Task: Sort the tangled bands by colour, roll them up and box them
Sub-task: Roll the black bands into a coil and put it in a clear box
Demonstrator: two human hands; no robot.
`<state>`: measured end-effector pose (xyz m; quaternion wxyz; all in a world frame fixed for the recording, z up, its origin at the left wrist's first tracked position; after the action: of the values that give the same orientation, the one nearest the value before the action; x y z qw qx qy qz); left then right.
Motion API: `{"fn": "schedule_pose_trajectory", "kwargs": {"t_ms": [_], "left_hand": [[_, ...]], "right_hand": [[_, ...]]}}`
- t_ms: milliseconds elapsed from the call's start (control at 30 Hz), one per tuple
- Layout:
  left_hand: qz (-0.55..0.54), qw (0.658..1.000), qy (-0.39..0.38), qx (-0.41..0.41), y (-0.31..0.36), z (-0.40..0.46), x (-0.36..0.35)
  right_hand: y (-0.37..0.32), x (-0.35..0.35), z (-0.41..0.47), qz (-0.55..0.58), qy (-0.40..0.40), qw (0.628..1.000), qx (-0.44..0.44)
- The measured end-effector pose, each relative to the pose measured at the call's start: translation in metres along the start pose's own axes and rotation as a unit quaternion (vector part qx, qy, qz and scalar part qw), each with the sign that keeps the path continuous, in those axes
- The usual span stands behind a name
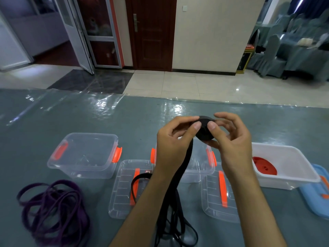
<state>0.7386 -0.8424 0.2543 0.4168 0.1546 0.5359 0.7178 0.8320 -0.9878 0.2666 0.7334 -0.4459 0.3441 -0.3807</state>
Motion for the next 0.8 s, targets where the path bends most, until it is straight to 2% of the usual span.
{"fn": "schedule_pose_trajectory", "kwargs": {"t_ms": [100,200,400,600,700,800], "left_hand": [[-0.018,0.999,-0.028,0.028,-0.002,0.004,-0.008],[0.022,0.996,-0.074,0.049,-0.006,0.005,-0.013],[0.028,0.997,-0.038,0.059,-0.01,0.002,-0.005],[-0.012,0.997,-0.04,0.071,-0.009,0.004,-0.001],[-0.079,0.987,-0.069,0.122,-0.014,0.006,0.001],[-0.112,0.977,-0.075,0.168,-0.023,0.0,0.002]], "right_hand": [[-0.005,-0.001,-0.004,-0.017,0.027,0.999,0.036],[-0.001,0.007,-0.005,-0.008,0.058,0.998,0.024],[0.01,0.004,0.0,-0.044,-0.027,0.997,-0.063],[0.003,0.005,-0.003,-0.004,-0.007,1.0,-0.015],[0.012,0.001,-0.003,0.034,-0.036,0.997,-0.059],[0.018,0.001,-0.002,-0.003,-0.069,0.993,-0.092]]}}
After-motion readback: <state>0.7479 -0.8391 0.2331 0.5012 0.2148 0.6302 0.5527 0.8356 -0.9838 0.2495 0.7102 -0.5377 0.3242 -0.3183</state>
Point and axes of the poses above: each hand's wrist, its own z-axis towards the middle knuckle, its own x-axis out of the back of the hand, y = z × x, the point moved 9 cm from there along z, towards the middle knuckle, and after that the axes turned 3 degrees about x, right-handed, at the moved point
